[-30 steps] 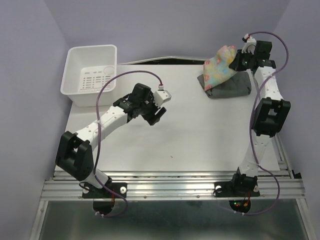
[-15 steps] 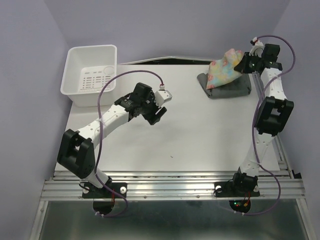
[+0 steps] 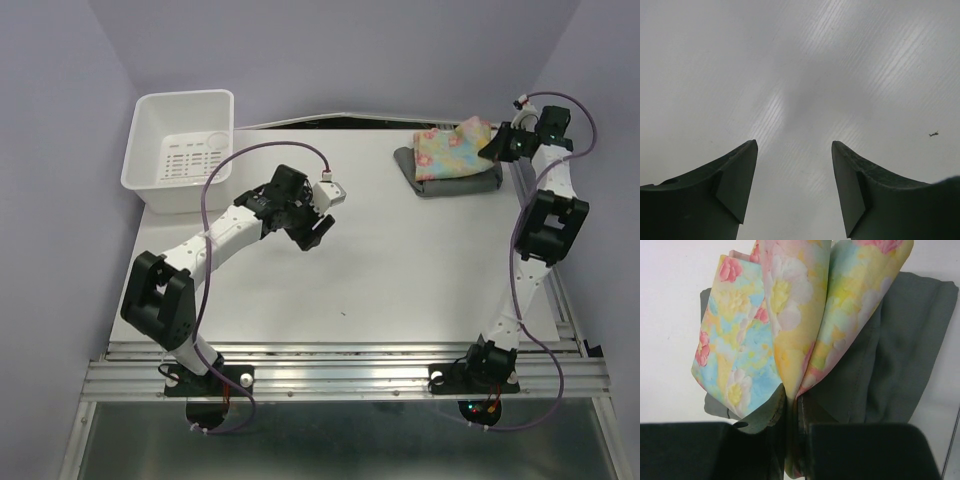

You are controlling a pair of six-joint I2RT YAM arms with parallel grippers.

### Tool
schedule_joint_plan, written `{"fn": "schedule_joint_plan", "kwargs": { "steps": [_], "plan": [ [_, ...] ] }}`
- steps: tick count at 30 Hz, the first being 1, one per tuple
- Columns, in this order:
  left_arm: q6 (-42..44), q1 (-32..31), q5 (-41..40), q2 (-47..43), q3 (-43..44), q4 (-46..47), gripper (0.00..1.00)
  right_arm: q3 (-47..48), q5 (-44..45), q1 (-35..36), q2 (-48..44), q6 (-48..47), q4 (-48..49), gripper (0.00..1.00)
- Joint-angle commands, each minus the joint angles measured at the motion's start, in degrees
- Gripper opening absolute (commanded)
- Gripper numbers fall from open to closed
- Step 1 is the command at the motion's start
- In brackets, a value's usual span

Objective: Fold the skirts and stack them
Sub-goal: Neatly place the folded skirt to the corner

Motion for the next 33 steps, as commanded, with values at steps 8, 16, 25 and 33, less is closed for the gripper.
{"fn": "schedule_joint_plan", "kwargs": {
  "steps": [8, 16, 25, 33],
  "plan": [
    [0.4, 0.1, 1.9, -0.6, 3.1, -1.2, 0.81, 5.9, -1.6, -1.8, 2.7, -1.1, 3.0, 0.68],
    [-2.2, 3.5, 3.1, -4.6, 4.0, 0.5, 0.99, 7.0, 5.7, -1.8, -0.7, -0.8, 3.7, 0.97],
    [-13.8, 14.2, 7.2, -10.5, 5.4, 10.5, 0.98, 3.8, 9.6, -1.8, -12.0, 3.2, 4.0, 1.00],
    [-13.2, 16.1, -1.1, -12.9, 6.9, 11.4, 0.99, -3.0, 2.7, -0.1, -21.5, 11.8, -2.7, 1.00]
  ]
}}
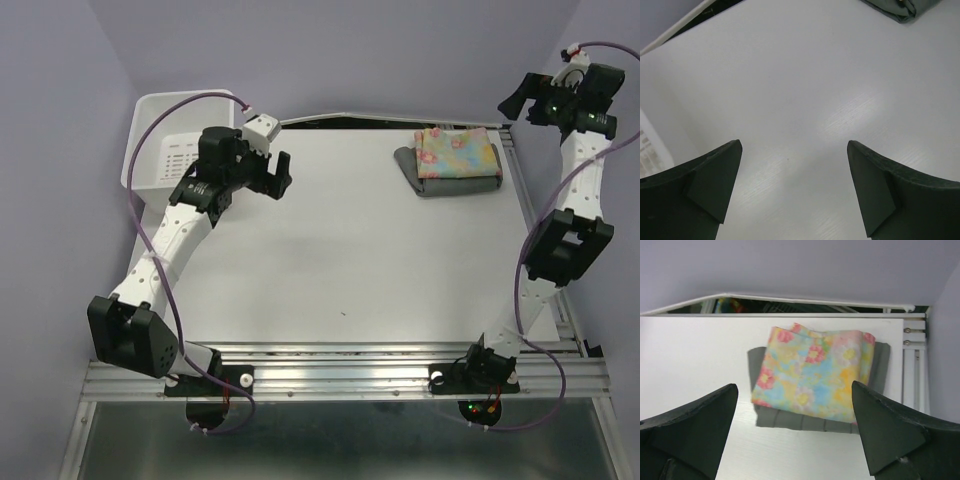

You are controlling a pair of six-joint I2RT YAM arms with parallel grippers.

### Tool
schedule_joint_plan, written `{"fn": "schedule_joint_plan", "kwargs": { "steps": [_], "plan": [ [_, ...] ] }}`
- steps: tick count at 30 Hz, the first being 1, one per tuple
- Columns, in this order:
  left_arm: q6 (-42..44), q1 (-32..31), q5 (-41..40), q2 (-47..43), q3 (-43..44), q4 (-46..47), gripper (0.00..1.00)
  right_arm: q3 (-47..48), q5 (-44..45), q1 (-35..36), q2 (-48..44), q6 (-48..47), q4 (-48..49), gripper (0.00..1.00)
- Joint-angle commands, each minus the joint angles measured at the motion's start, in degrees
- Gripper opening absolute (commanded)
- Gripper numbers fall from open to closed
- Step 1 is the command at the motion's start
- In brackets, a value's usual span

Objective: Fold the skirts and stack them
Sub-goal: Neatly place the folded skirt to the corner

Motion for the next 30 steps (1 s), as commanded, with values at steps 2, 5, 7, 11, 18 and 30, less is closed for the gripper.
{"fn": "schedule_joint_plan", "kwargs": {
  "steps": [2, 5, 7, 11, 18, 30],
  "plan": [
    [0.6, -0.3, -3.7, -2.2, 0.9, 3.1, 0.98, -8.9, -5.6, 2.4, -9.1, 7.2, -1.8, 1.00],
    [0.3, -0.3, -2.6, -3.1, -2.0, 4.9, 0.99, -21.4, -4.4, 9.3, -16.4, 8.2, 2.3, 1.00],
    [0.8, -0.3, -3.2, -3.8, -6.1, 6.6, 0.99, -30.9, -2.1, 15.4, -21.6, 7.5, 5.5, 1.00],
    [1.7, -0.3, -4.3, -4.5, -9.4, 6.8, 0.98, -45.7, 2.1, 23.7, -28.3, 5.6, 8.2, 1.00],
    [4.0, -0.3, -2.9, -8.5, -18.5, 8.8, 0.99, -62.8, 7.0, 32.3, -33.2, 4.6, 13.3, 1.00],
    [4.9, -0.4, -1.8, -11.0, -23.1, 8.9, 0.99, -70.8, 10.8, 37.0, -38.5, 5.1, 17.1, 1.00]
  ]
}}
